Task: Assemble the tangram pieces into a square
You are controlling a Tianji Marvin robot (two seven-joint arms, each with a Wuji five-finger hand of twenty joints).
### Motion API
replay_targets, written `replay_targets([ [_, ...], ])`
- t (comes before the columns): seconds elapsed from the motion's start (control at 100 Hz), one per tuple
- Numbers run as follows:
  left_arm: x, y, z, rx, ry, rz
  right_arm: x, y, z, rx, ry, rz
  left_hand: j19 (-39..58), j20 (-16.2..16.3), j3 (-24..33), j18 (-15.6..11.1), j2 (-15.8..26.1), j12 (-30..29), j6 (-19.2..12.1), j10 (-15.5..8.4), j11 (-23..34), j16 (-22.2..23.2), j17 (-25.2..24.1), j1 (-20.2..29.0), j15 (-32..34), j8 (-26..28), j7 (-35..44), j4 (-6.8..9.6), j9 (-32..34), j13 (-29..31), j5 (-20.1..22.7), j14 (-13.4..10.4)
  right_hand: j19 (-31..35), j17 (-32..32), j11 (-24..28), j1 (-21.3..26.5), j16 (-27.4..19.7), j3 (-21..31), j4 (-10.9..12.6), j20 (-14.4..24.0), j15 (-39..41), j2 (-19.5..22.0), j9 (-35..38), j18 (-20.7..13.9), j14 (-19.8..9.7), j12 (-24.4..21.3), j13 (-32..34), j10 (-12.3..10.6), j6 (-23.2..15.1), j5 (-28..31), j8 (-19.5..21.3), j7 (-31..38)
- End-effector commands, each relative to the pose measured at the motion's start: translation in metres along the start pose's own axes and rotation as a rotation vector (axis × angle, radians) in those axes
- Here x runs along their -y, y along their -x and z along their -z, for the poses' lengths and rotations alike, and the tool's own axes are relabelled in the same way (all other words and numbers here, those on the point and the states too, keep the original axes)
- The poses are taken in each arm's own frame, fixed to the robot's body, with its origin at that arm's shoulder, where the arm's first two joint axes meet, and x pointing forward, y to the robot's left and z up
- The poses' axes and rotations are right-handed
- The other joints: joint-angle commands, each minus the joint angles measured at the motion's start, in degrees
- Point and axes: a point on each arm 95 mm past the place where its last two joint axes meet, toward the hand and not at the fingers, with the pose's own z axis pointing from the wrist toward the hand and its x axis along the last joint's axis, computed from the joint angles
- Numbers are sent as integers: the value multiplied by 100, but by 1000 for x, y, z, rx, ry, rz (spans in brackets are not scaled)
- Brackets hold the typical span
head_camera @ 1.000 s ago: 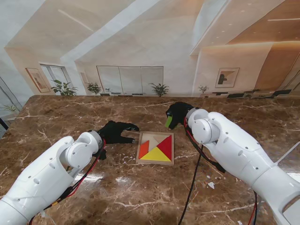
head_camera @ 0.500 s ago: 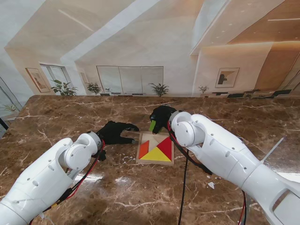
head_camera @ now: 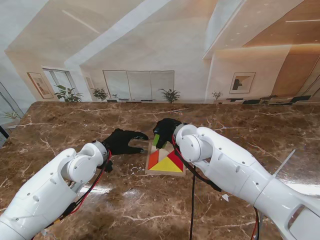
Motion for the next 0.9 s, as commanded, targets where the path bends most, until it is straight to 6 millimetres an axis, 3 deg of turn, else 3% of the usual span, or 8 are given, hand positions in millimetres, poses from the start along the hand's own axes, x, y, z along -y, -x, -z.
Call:
replay_targets([
  [0.0,-2,-1,1,-3,5,-4,9,-5,-1,-3,-28,-12,-130,116,-92,66,151,-32,-43,-22,-26,-3,-57,118,-39,-115,-82,87,25,-32,28,-26,230,-93,76,18,53,136,88,114,157,97,80,14,-47,97,-83,42,-172,437,-13,150],
  [0.44,-3,-1,3,-4,17,4,21,-7,-11,6,-60,-15,-155,112,-101,67,163,-35,-46,-15,-35,-4,-61,129,-45,-115,-87,90,9,-41,18,-33,269,-183,126,-32,75,92,88,140,231,173,-76,-44,-79,153,-183,-3,-247,375,-51,103],
  [0.89,-3,-2,5,0,31,12,40,4,-19,36,-117,-1,-161,118,-121,67,176,-34,-49,-20,-34,-1,-59,129,-45,-113,-82,91,3,-44,21,-35,297,-234,160,-17,89,56,80,152,273,142,-148,-96,-109,159,-233,-29,-297,386,-90,84],
])
